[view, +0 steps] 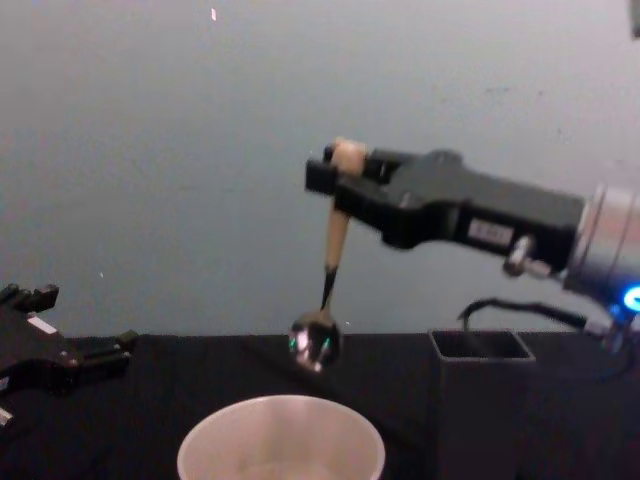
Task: Pick up the stirring spoon with one hand, stir inside the cup, then place it back in its original position.
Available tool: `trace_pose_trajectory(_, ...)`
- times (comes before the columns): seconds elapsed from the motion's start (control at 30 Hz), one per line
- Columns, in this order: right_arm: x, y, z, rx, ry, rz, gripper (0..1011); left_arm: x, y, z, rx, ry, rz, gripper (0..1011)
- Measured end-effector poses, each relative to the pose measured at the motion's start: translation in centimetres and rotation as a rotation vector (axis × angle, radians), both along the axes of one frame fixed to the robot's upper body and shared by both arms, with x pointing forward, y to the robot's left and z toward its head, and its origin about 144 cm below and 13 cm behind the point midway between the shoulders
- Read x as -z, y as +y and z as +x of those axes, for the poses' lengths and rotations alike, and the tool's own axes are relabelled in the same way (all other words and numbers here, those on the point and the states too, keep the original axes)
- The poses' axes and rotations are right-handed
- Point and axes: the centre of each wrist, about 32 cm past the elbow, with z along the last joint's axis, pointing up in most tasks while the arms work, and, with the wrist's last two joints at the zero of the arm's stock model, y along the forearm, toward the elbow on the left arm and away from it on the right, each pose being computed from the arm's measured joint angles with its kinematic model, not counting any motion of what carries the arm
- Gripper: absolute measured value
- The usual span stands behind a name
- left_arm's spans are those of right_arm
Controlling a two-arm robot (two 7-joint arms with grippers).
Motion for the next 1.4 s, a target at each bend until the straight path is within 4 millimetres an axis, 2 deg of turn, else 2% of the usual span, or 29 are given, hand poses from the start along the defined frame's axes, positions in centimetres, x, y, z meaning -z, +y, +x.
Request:
trace_pose_trajectory(0.23,-2.2,-2.0,-0.3,0.010,-0.039,0.030,212,0.0,0.0,0.0,0.000,0.000,0.000,1001)
trace_pose_trajectory(0.57,-3.8,-5.0,-1.0,0.051,-0.063,0.033,213,0.0,0.0,0.0,0.000,0.000,0.000,1001)
trace_pose_trajectory(1.0,-3.7,-8.1,-2.1,0.114,-0.053,0.013,213,0.0,0.0,0.0,0.000,0.000,0.000,1001)
trace_pose_trajectory(1.4,-2.3,-9.2,-2.2,0.134,-0.002,-0.012,212,0.0,0.0,0.0,0.000,0.000,0.000,1001)
